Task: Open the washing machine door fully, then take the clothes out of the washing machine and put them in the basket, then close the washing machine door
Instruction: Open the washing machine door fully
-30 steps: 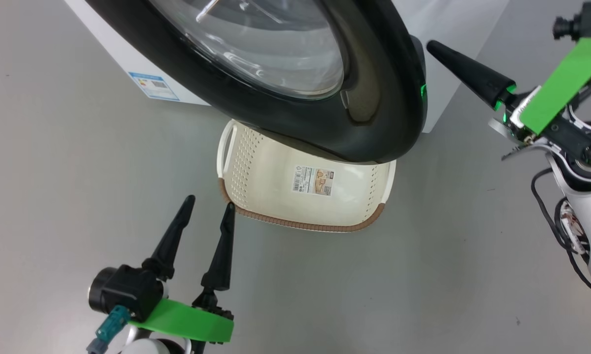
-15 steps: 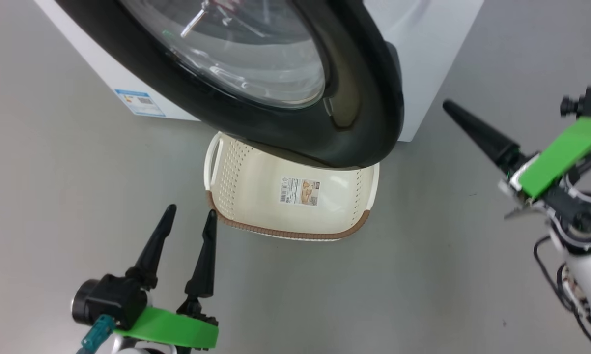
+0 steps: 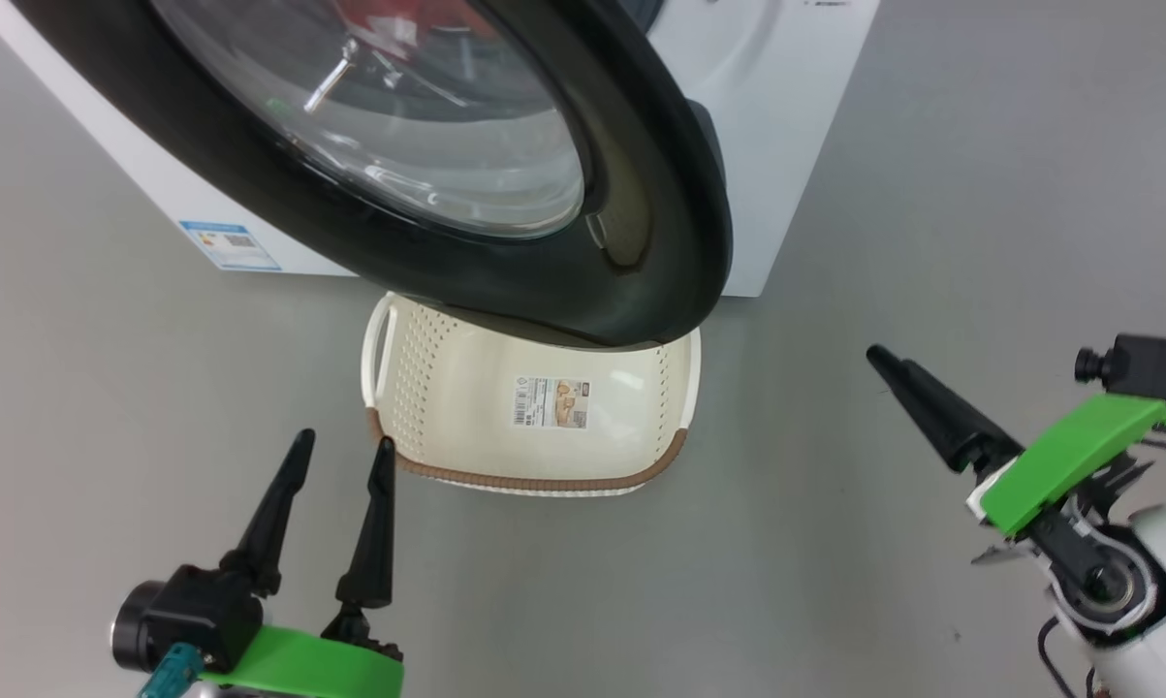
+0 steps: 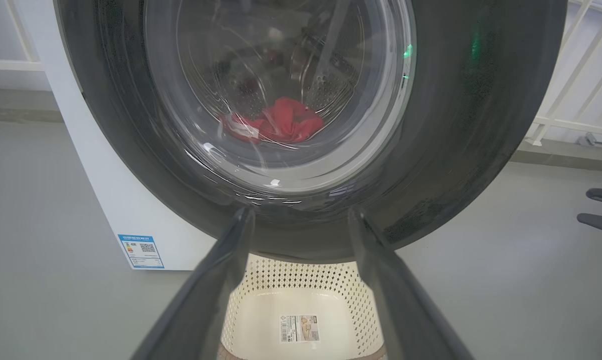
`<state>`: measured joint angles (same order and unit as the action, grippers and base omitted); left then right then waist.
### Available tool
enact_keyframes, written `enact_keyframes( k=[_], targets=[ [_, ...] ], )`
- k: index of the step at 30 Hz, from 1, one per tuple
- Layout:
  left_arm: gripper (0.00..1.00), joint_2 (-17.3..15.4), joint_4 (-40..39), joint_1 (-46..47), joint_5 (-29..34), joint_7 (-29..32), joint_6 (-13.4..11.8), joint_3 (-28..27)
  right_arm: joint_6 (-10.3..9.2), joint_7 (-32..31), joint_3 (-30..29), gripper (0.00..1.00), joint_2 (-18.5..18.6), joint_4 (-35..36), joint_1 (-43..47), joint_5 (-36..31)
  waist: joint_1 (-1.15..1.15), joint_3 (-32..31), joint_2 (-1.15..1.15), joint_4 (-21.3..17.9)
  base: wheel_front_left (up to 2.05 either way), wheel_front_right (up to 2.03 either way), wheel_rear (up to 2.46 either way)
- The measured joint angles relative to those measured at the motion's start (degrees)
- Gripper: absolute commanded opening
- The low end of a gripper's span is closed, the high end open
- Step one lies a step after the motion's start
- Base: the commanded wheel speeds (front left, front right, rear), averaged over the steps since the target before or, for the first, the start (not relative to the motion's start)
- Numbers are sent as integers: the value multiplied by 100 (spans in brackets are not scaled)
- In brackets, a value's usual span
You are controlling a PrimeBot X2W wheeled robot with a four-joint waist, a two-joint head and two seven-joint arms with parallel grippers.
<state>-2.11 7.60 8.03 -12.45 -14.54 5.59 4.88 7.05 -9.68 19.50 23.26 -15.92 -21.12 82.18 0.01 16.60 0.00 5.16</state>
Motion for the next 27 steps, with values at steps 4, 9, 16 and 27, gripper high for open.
enact_keyframes(
  k=[4,9,16,27],
  targets=[
    [100,-2,7,-29,41,0,8,-73,0,581,314,100,93,24,196,-307,0,-50,0,-103,0,0,0],
    [100,-4,44,-73,92,0,51,-183,1,1530,967,100,281,-140,265,-833,0,-84,0,-259,0,0,0],
    [100,-5,96,-92,141,0,97,-229,1,2345,1594,100,369,-649,302,-1268,0,-141,0,-397,0,0,0],
    [100,-7,166,-109,179,0,107,-292,5,2409,93,100,-234,-582,985,-3361,0,-222,0,-449,0,0,0]
  ],
)
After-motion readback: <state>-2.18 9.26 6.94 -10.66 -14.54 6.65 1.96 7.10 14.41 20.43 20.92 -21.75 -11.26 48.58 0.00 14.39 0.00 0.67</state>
